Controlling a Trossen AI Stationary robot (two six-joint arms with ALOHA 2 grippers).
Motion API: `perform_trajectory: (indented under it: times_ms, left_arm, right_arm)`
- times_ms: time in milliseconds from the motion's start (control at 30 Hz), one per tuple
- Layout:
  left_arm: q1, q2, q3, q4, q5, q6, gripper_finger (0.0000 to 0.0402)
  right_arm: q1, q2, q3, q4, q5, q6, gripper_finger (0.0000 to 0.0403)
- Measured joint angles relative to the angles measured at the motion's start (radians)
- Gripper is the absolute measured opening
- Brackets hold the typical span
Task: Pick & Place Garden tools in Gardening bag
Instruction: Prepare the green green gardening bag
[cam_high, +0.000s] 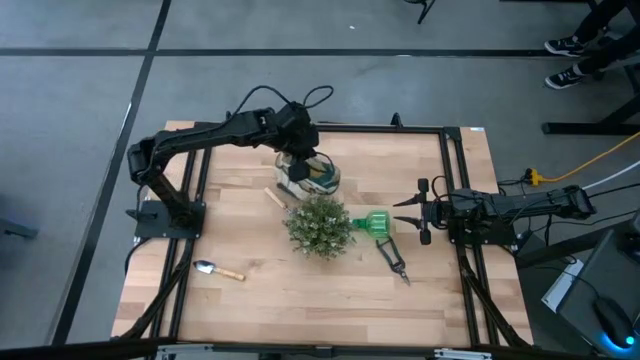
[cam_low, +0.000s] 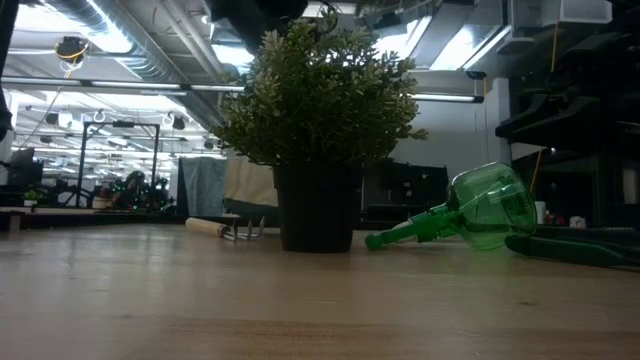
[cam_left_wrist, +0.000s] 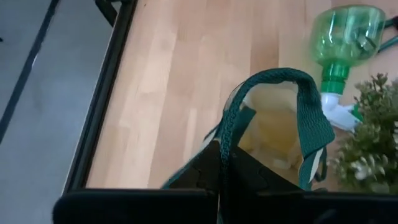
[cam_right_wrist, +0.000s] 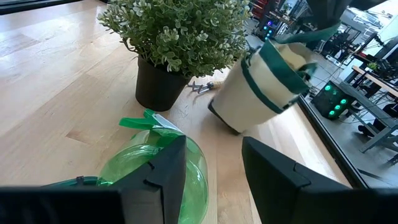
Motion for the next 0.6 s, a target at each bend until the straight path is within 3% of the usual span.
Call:
perform_trajectory:
  times_ms: [300, 600]
  left_arm:
    - [-0.02, -0.002, -0.03, -0.019, -0.003, 0.017, 0.0004]
    - [-0.065, -0.002, -0.038, 0.014, -0.109, 0.052, 0.0004]
  right_arm:
    - [0.0, 0.0, 0.0, 0.0, 0.0, 0.0, 0.016]
    - [0.0, 0.0, 0.0, 0.0, 0.0, 0.0, 0.016]
